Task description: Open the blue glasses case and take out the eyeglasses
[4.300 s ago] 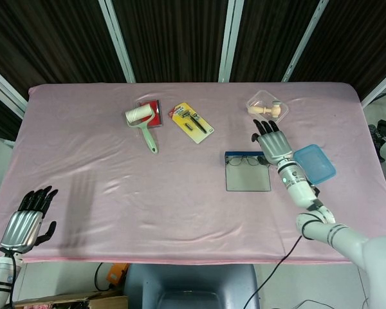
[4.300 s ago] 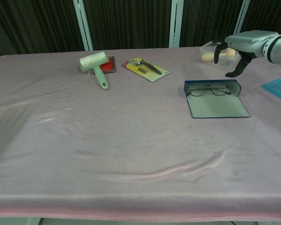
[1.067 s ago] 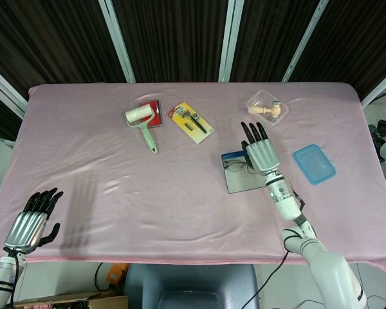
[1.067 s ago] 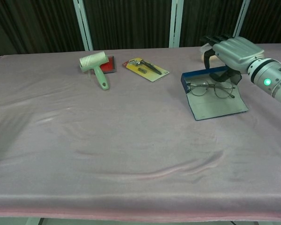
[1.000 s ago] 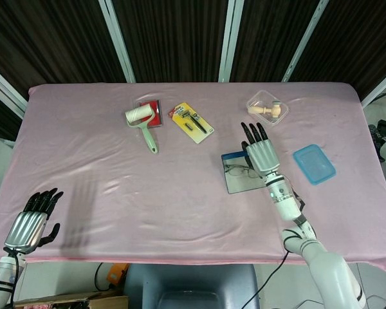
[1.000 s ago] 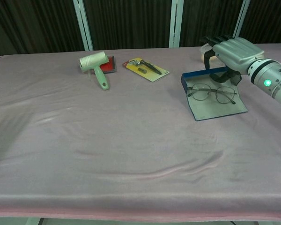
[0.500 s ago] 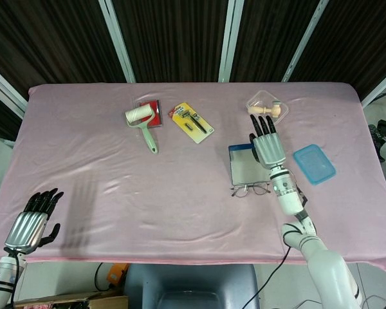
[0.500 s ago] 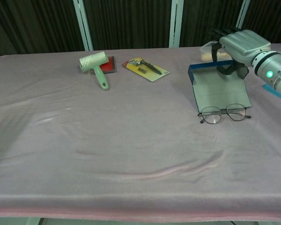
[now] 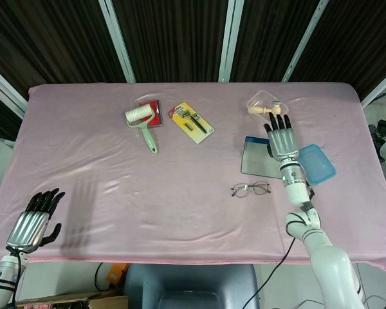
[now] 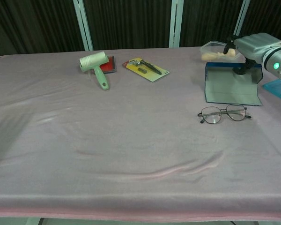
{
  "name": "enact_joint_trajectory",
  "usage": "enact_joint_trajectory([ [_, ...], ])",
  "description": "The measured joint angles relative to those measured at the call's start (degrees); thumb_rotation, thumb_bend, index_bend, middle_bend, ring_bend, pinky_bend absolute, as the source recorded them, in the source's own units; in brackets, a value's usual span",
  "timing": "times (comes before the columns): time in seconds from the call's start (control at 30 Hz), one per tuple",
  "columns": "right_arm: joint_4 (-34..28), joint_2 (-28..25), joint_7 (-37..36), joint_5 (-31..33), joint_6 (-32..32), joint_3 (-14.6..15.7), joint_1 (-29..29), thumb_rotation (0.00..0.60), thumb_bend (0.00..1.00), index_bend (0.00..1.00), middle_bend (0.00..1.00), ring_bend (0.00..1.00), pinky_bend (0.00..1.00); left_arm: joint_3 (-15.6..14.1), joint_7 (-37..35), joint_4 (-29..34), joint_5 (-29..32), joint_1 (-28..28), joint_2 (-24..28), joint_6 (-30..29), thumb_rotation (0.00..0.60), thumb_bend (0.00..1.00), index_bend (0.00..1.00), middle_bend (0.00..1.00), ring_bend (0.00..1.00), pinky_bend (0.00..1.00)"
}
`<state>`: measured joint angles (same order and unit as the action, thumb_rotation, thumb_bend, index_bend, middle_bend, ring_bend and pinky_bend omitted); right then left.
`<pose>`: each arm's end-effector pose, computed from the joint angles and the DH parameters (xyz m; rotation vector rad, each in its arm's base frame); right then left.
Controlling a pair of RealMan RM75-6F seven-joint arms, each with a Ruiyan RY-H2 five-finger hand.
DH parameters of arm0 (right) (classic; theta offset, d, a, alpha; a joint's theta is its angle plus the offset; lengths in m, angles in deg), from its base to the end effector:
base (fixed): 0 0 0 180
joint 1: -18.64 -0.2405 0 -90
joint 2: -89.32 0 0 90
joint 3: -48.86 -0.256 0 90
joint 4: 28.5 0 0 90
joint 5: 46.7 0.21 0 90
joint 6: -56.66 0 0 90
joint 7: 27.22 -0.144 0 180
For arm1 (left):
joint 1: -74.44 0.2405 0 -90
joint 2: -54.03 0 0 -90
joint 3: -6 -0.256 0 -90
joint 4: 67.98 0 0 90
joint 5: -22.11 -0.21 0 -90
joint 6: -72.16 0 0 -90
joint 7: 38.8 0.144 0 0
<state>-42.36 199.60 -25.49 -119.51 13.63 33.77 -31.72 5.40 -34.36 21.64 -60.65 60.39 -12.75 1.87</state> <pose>-0.2565 -0.4710 0.0233 1.5572 -0.6517 0.5770 -0.3124 0.2140 0.1101 -1.6366 -0.9828 -0.7261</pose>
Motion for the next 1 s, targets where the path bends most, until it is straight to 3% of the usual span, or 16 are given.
enact_joint_trajectory([
  [0.23,-10.8,-6.5,-2.2,-1.6,1.5,1.9,2.1,0.6,0.32,0.17,0.0,0.0,0.0,0.2,0.4,0.1,0.6,0.1,-0.1,-0.2,0.6,0.42,0.0,0.0,0.0,0.03],
  [0.5,-36.0,-20.1,-5.1,-7.6,-5.0,5.8,6.1,0.6,0.37,0.51,0.0,0.0,0.0,0.2,0.7,0.4,0.2,0.4,-0.1,-1.1,0.6,0.42,0.0,0.0,0.0,0.03],
  [0.67,-49.8,-28.4,-3.2,-11.3,-9.8,8.9,8.9,0.6,0.38,0.57,0.0,0.0,0.0,0.1,0.7,0.5,-0.2,0.7,0.0,-1.7,0.6,0.42,0.0,0.0,0.0,0.03],
  [0.8,-53.3,-30.6,-1.0,-11.7,-9.6,10.9,10.1,0.6,0.42,0.6,0.0,0.0,0.0,-0.1,0.8,0.7,-0.6,0.7,0.0,-1.7,0.6,0.42,0.0,0.0,0.0,0.03],
  [1.0,-50.6,-27.5,-1.1,-10.6,-7.5,11.4,10.1,0.6,0.44,0.61,0.0,0.0,0.0,-0.1,0.9,0.6,-0.4,0.6,0.0,-1.5,0.6,0.42,0.0,0.0,0.0,0.03],
])
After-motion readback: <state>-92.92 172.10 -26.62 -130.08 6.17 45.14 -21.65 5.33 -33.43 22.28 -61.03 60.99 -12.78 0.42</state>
